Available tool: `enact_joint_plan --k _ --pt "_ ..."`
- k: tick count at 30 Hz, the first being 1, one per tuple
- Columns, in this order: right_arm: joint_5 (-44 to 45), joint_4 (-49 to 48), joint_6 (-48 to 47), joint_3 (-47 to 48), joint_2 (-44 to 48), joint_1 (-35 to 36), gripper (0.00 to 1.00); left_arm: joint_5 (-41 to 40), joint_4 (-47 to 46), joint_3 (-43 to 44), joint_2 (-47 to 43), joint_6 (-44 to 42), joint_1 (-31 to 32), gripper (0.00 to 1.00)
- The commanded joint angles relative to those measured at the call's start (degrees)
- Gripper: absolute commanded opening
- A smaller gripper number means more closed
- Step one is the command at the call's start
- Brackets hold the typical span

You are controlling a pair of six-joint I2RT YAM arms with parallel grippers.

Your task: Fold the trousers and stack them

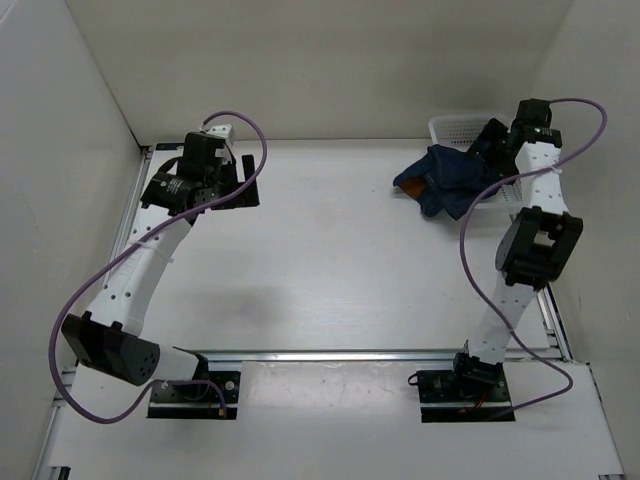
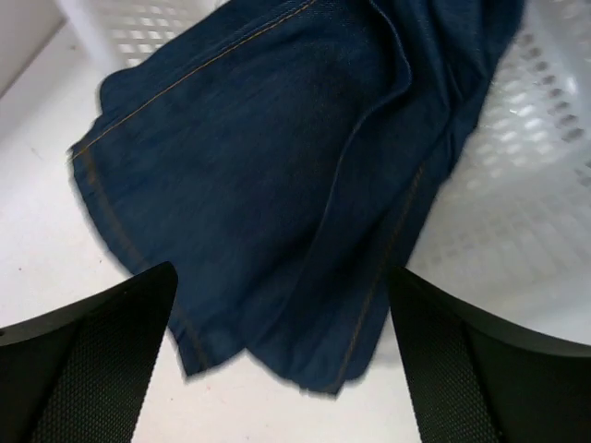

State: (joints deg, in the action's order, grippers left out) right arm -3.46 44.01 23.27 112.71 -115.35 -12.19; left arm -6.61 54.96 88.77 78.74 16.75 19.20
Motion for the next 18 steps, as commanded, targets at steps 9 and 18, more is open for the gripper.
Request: enact_joint_plan --k 9,18 --pt "-9.8 2.6 5.2 14.8 -15.5 -2.1 0.46 -2.6 0.4 2.6 2.1 0.0 -0.2 1.0" --pt "-7.5 2.0 4.0 15.0 -4.5 -2.1 0.0 -3.1 0.9 3.8 3.4 1.1 -0.2 1.0"
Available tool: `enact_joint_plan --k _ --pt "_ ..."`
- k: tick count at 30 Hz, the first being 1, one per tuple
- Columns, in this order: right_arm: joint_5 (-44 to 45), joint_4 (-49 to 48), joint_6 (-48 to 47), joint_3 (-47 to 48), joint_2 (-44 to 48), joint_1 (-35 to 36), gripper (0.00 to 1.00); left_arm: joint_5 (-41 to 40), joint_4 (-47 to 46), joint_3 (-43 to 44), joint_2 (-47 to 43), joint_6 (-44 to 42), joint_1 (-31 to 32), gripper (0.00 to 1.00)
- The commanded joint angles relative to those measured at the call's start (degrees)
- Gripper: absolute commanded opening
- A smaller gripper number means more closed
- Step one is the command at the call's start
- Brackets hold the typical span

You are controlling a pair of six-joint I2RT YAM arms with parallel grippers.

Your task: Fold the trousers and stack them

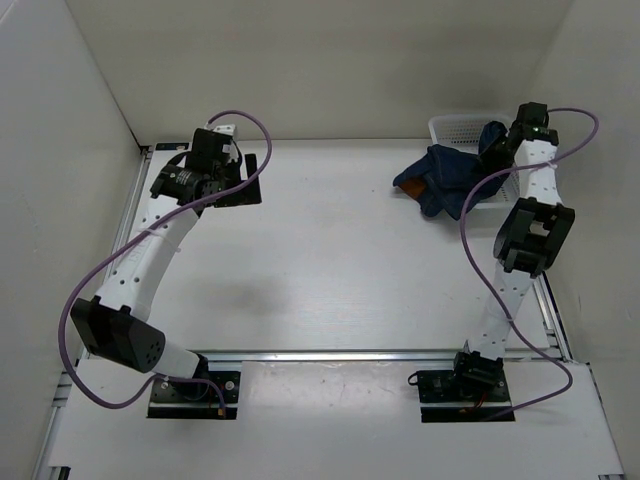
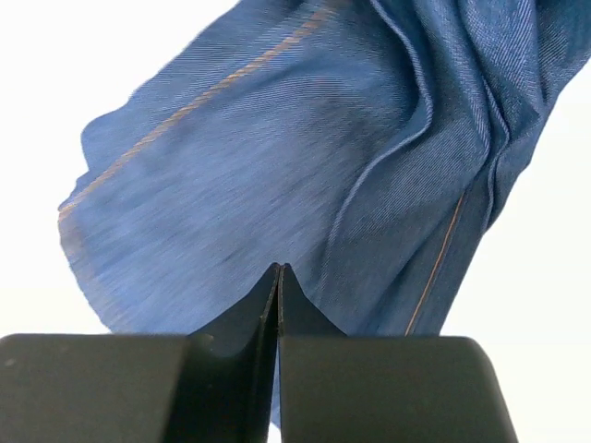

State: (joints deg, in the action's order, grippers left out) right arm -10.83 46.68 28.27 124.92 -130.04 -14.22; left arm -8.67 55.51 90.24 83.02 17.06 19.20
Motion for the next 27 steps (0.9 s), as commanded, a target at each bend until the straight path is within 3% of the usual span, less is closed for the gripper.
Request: enact_joint_plan --k 1,7,11,14,15,18,20,22,27 --pt "-0.2 -0.6 -1.0 3.5 11.7 0.0 0.0 -1.1 0.4 2.8 -0.9 0.8 -0.2 1.0" --pt "0.3 0.0 -4.8 11.0 23.7 3.3 0.0 -0.6 0.4 3.4 -2.2 2.4 -0.2 1.0" --pt "2.5 1.7 -5.9 7.5 25.2 3.3 0.0 0.0 1.6 3.4 -2.7 3.6 -0.2 1.0" --pt "4.1 4.2 -7.5 4.0 21.9 3.3 0.33 0.0 2.2 3.4 -3.2 3.6 -0.2 1.0" --pt "4.8 4.2 -7.5 4.0 21.1 3.3 0.4 0.0 2.2 3.4 -3.2 3.6 -0.2 1.0" --pt "5.6 4.2 -7.5 2.8 16.8 3.3 0.76 0.0 2.2 3.4 -3.2 3.6 -0.2 1.0" --pt "6.2 4.2 -7.0 5.0 13.8 3.3 0.94 -0.6 2.2 3.4 -3.2 3.6 -0.2 1.0" --pt "6.2 4.2 -6.3 6.8 9.1 2.7 0.99 -0.6 2.7 3.4 -2.7 3.6 -0.2 1.0" --pt "4.2 4.2 -3.2 13.2 -0.5 1.6 0.99 -5.6 2.7 2.8 -1.6 4.6 -0.2 1.0"
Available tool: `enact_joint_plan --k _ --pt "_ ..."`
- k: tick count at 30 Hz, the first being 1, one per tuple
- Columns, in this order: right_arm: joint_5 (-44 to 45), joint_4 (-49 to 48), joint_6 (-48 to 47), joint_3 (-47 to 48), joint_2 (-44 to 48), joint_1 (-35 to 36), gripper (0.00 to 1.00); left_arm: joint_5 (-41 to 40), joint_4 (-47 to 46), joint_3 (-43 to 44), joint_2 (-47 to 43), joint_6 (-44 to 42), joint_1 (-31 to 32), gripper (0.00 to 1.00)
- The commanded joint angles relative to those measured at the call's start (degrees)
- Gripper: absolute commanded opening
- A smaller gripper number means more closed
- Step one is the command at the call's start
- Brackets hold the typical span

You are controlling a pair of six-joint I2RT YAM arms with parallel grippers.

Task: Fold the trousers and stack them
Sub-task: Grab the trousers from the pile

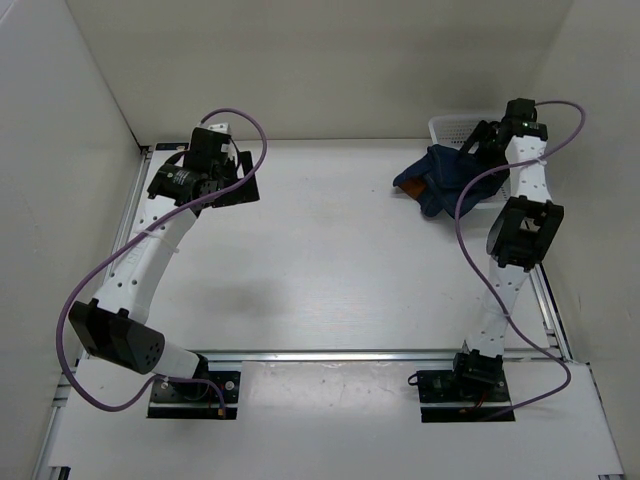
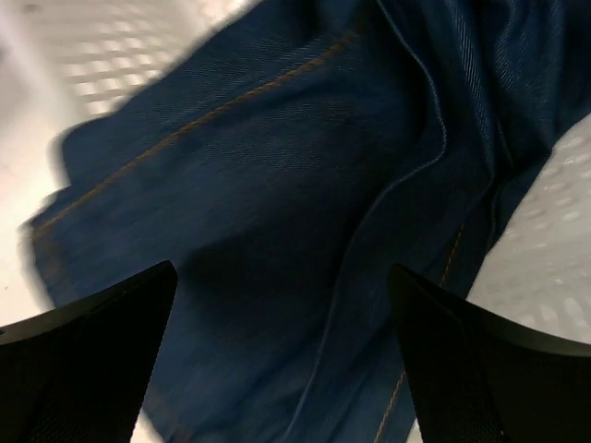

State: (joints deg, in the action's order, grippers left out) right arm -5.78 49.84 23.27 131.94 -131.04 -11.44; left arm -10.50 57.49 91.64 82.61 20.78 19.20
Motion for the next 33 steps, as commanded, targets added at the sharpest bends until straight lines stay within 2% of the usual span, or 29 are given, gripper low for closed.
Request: enact_joint_plan --k 1,9,10,12,13,14,16,17,18,19,20,22,28,32,33 --pt "-2.7 1.0 2.9 7.6 -0.6 -1.1 0.99 -5.9 0.7 0.7 -1.2 1.6 -0.2 1.0" --pt "-7.3 -3.0 7.5 11.1 -11.4 -1.7 0.99 -9.4 0.2 0.2 0.1 1.6 -0.2 1.0" --pt "-8.1 -3.0 7.5 11.1 -12.1 -2.3 0.95 -9.4 0.2 0.2 0.7 1.6 -0.2 1.0" --pt "-9.4 -4.6 7.5 11.1 -12.1 -2.3 0.8 -9.4 0.2 0.2 1.2 1.6 -0.2 1.0" --pt "-10.0 -5.7 7.5 9.8 -12.1 -2.3 0.58 -9.4 0.2 0.2 1.2 1.6 -0.2 1.0" --pt "-10.0 -6.6 7.5 9.2 -11.5 -2.3 0.4 -9.4 0.2 0.2 1.9 1.6 -0.2 1.0" --pt "-10.0 -7.5 7.5 7.8 -9.9 -2.3 0.33 -9.4 0.2 0.7 1.9 1.6 -0.2 1.0" --pt "-9.3 -7.5 7.5 6.5 -9.4 -2.3 0.33 -9.4 0.2 0.7 2.5 1.6 -0.2 1.0" --pt "-8.1 -7.5 7.5 6.5 -9.4 -2.3 0.37 -9.4 0.2 0.7 2.5 1.6 -0.2 1.0" --pt "-6.6 -7.5 7.5 5.6 -8.5 -2.3 0.5 -9.4 0.2 0.7 2.5 1.6 -0.2 1.0" --pt "-5.0 -7.5 7.5 5.6 -7.9 -2.3 0.73 -9.4 0.2 0.7 2.5 1.6 -0.2 1.0" --pt "-1.5 -7.5 7.5 5.1 -8.4 -2.3 0.92 -9.4 0.2 0.7 2.5 1.6 -0.2 1.0" --pt "1.1 -5.6 8.0 7.3 -13.4 -2.8 1.0 -9.4 0.2 0.2 2.5 1.6 -0.2 1.0" --pt "-0.3 -5.6 8.5 7.3 -15.7 -2.8 1.0 -9.4 0.2 0.8 3.0 1.1 -0.2 1.0" --pt "-1.2 -6.2 8.5 7.3 -15.7 -2.8 0.93 -9.4 0.2 1.4 3.7 1.1 -0.2 1.0"
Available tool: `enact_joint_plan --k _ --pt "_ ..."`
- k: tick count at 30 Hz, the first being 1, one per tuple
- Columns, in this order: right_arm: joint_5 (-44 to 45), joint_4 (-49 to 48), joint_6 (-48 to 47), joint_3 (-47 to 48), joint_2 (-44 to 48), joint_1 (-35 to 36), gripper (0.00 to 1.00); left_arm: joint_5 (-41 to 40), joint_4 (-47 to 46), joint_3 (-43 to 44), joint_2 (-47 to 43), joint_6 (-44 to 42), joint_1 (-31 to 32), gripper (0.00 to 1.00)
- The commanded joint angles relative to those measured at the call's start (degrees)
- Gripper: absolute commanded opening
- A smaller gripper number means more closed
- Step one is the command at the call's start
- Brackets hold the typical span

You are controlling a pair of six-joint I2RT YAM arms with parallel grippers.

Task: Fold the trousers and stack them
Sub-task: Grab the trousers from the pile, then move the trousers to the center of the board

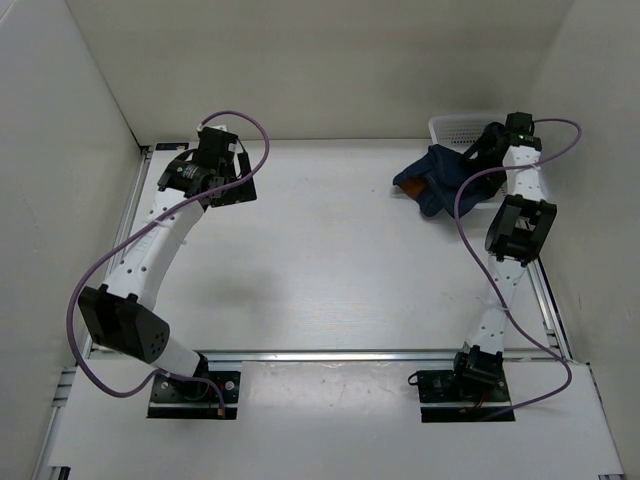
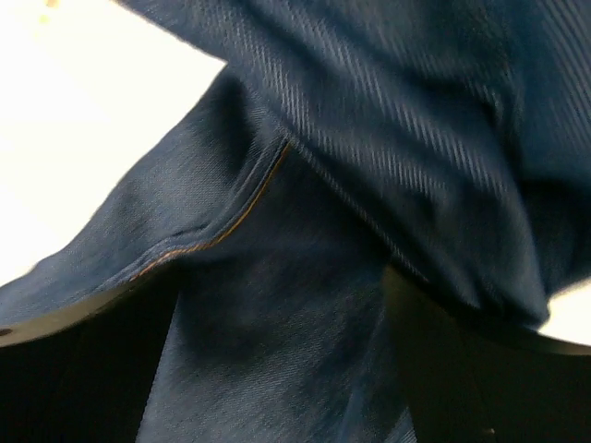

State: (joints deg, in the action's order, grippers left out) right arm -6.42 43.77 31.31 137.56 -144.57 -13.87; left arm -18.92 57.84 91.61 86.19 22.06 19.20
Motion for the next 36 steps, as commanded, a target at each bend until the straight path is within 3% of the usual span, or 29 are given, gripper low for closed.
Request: enact_joint_plan --k 1,3,4,6,7,8,15,25,28,31,36 --pt "-1.6 -1.2 0.5 1.7 -2.7 -0.4 0.86 -0.9 -0.2 1.5 0.1 -0.2 -0.2 1.0" --pt "-3.4 -2.5 0.5 0.8 -2.7 -0.4 0.66 -0.9 -0.2 1.5 0.7 -0.2 -0.2 1.0" --pt "-4.0 -3.1 0.5 0.3 -2.7 -0.4 0.42 -0.4 -0.2 1.5 0.7 -0.2 -0.2 1.0" --pt "-4.7 -3.7 0.5 0.3 -2.0 -0.4 0.21 -0.4 -0.2 2.0 1.3 -0.2 -0.2 1.0" --pt "-4.7 -3.7 0.0 0.8 -0.7 -0.4 0.05 -0.4 -0.2 2.0 1.3 -0.2 -0.2 1.0" --pt "-4.7 -3.7 0.0 0.8 0.0 -0.4 0.0 -0.4 -0.2 2.0 1.3 0.3 -0.2 1.0" --pt "-1.4 -4.2 -2.1 1.8 11.5 -0.4 0.0 0.7 -0.2 3.0 2.4 0.9 0.3 1.0" --pt "-13.3 -6.3 -4.9 7.2 31.1 2.9 0.0 1.3 -0.2 3.0 -1.4 1.4 0.3 1.0" --pt "-17.3 -6.3 -5.8 7.7 36.0 8.5 0.0 0.5 1.1 3.6 -3.0 3.5 -1.0 1.0" --pt "-16.1 -4.0 -9.3 6.3 40.4 19.5 0.0 4.7 4.2 5.6 -4.5 7.2 -7.1 1.0" --pt "-7.8 -4.0 -11.2 -9.6 47.1 45.4 0.0 8.1 9.6 9.1 -7.2 9.7 -20.6 1.0"
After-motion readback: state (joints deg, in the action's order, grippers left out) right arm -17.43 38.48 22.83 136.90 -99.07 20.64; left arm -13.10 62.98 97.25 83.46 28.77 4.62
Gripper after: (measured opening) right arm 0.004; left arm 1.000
